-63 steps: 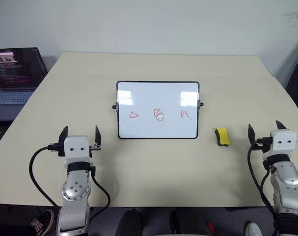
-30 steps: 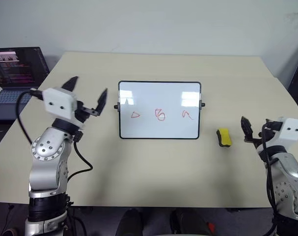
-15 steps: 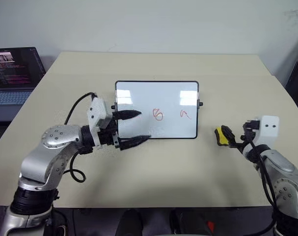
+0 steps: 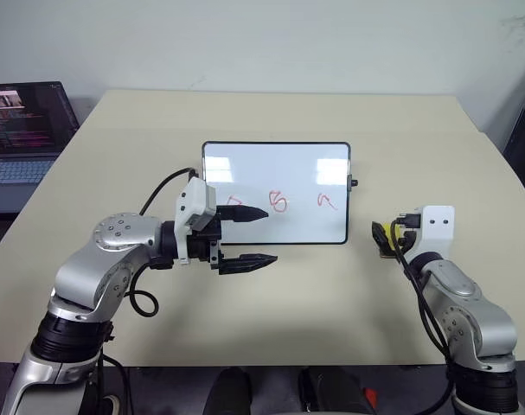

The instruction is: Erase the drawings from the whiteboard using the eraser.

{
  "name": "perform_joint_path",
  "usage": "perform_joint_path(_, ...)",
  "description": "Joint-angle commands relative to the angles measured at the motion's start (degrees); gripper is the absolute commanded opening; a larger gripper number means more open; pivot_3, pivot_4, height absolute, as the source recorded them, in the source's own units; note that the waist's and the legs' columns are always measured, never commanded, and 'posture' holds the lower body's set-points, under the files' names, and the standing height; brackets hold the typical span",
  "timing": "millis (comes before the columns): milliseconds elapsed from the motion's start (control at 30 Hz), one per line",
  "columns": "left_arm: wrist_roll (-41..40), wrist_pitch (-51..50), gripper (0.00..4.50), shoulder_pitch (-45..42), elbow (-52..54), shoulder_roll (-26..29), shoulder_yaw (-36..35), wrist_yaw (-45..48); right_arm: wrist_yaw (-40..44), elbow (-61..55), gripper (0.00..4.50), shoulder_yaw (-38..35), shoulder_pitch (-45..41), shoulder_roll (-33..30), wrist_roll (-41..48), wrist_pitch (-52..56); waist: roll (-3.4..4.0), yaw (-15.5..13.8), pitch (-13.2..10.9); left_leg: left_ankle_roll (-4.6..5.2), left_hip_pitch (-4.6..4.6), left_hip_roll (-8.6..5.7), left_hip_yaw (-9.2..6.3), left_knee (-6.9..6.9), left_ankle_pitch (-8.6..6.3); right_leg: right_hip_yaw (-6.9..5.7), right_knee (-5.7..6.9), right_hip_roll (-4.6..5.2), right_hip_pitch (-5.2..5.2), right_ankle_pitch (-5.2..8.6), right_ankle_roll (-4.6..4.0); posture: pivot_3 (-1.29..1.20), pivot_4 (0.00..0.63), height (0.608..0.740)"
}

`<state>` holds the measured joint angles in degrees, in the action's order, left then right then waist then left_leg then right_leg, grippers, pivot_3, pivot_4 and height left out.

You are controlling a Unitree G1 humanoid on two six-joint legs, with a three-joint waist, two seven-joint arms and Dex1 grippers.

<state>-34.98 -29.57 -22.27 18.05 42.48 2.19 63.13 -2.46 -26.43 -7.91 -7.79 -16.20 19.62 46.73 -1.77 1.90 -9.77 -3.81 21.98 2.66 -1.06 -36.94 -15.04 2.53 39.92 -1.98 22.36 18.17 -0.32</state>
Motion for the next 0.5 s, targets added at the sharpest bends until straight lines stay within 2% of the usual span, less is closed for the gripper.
perform_joint_path(33,0.5,0.8,4.5,0.8,1.5,0.5,-1.0,0.0,1.1,0.4,4.45,-0.8,-0.8,0.1,-0.9,-1.9,0.0,0.0,0.0,0.0,0.0,0.0,-0.01,0.0,0.0,0.01,0.0,0.0,0.0,0.0,0.0,0.0,0.15,0.74)
perform_joint_path(500,1.1,1.8,4.5,2.2,3.3,0.8,-0.8,1.3,3.3,7.3,4.45,-1.6,-2.3,0.4,-3.5,-5.0,0.0,0.0,0.0,0.0,0.0,-0.01,-0.04,-0.01,0.0,0.02,0.01,0.02,0.0,-0.01,-0.02,0.0,0.15,0.74)
